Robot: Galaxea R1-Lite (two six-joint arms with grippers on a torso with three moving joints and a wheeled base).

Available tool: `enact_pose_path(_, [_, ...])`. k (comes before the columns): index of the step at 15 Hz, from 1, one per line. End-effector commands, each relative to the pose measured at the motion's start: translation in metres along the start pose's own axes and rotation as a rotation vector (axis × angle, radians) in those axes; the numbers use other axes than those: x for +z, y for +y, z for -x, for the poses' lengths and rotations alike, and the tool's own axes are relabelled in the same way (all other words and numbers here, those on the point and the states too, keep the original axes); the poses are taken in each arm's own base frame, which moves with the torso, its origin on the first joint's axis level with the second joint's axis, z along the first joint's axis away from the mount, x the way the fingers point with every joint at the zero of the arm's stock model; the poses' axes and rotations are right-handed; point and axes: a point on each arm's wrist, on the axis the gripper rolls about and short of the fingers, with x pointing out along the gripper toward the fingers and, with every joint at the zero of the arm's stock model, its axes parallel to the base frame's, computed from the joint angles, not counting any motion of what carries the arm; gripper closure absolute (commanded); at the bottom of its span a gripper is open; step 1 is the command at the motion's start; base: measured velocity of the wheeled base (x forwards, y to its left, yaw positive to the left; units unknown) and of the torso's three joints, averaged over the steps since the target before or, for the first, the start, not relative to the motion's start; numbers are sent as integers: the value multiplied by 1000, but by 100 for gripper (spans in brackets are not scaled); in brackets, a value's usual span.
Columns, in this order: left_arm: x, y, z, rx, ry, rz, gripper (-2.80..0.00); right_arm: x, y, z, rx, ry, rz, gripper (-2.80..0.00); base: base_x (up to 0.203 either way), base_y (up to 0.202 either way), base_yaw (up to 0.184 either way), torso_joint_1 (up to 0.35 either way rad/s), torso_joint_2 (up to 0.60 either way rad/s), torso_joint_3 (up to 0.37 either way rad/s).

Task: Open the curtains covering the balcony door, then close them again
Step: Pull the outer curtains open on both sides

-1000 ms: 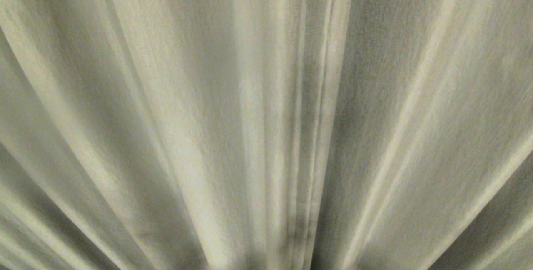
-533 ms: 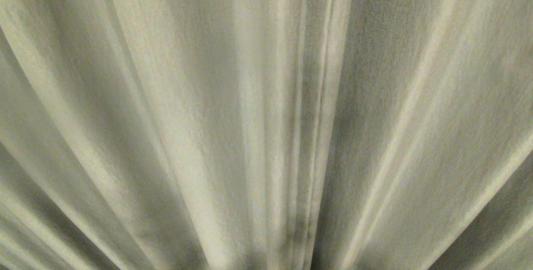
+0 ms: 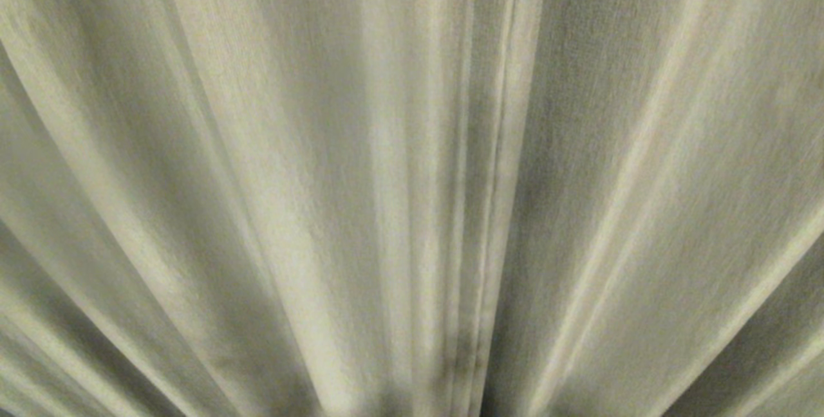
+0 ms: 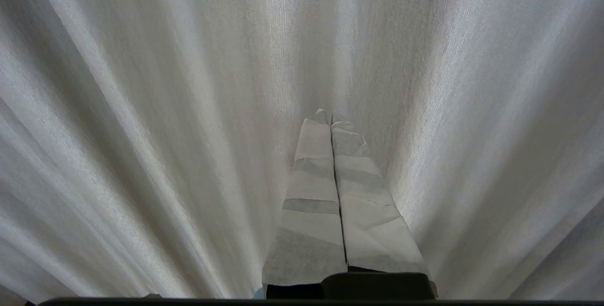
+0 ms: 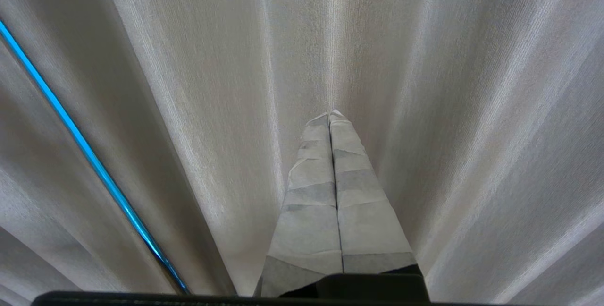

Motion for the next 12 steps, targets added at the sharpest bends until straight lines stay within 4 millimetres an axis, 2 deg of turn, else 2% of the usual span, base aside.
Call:
enact_pose_path(1, [0,0,0,0,0,0,0,0,0,0,0,-1,1,0,0,0,0,0,0,0])
enact_pose_path(8, [0,0,0,0,0,0,0,4,0,0,2,-39,28,0,0,0,0,0,0,0])
enact_pose_path(12, [0,0,0,0,0,0,0,32,2,10,86,-139,36,0,0,0,0,0,0,0])
